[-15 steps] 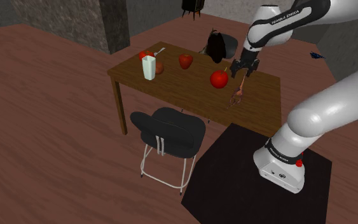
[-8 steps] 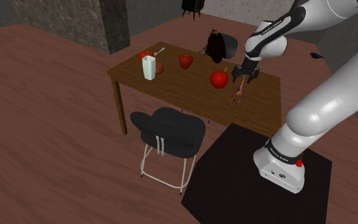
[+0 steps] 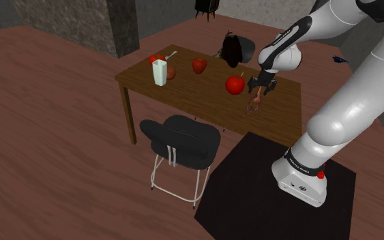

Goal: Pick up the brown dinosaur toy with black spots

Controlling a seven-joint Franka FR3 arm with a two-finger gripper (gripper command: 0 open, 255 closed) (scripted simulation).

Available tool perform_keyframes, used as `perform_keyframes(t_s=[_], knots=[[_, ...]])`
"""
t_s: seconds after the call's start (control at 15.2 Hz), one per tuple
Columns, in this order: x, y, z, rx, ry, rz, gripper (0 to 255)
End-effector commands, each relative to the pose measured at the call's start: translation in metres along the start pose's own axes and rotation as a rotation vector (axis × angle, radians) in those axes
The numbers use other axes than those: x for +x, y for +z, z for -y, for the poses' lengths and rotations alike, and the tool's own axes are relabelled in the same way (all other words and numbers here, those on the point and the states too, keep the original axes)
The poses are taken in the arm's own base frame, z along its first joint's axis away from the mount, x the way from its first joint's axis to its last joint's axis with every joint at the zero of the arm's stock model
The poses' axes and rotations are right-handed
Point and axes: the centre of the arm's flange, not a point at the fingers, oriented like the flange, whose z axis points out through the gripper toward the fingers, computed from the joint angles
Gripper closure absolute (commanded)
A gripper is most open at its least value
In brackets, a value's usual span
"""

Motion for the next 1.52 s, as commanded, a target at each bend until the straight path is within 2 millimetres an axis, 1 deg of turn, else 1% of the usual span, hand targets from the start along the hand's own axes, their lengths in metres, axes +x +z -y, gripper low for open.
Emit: perform_keyframes(t_s=[0.0, 0.07, 0.13, 0.73, 1.45], knots=[[0.0, 0.009, -0.001, 0.0, 0.0, -0.001, 0], [0.0, 0.009, -0.001, 0.0, 0.0, -0.001, 0], [0.0, 0.008, -0.001, 0.0, 0.0, -0.001, 255], [0.0, 0.009, -0.001, 0.0, 0.0, -0.001, 255], [0.003, -0.049, 0.0, 0.0, 0.0, -0.001, 255]])
